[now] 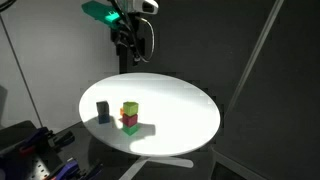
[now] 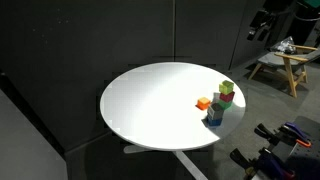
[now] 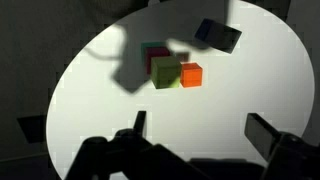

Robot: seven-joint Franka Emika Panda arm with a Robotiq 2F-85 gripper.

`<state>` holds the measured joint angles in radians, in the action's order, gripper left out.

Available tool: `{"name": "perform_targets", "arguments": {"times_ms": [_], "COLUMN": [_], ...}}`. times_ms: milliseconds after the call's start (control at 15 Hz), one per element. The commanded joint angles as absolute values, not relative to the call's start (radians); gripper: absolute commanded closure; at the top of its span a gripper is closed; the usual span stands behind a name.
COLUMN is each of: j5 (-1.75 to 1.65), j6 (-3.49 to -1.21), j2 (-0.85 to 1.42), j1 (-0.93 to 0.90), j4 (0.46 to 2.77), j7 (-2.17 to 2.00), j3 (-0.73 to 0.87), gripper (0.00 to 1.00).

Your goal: Put the orange block on top of the grey block

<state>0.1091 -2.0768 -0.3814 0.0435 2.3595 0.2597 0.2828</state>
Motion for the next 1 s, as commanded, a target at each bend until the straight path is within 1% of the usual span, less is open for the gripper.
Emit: {"name": "perform_targets", "arguments": {"times_ms": [0, 533, 933], "j5": [0.12, 0.12, 0.094], "j6": [-2.073, -2.073, -2.097], "j2": [-0.378, -0.379, -0.364], "j1": [0.07, 0.07, 0.066], "j4": [2.356, 2.356, 2.356], "j7": [0.268, 0.268, 0.247], "j3": [0.259, 0.259, 0.207], "gripper": [0.0, 0.0, 0.0]}}
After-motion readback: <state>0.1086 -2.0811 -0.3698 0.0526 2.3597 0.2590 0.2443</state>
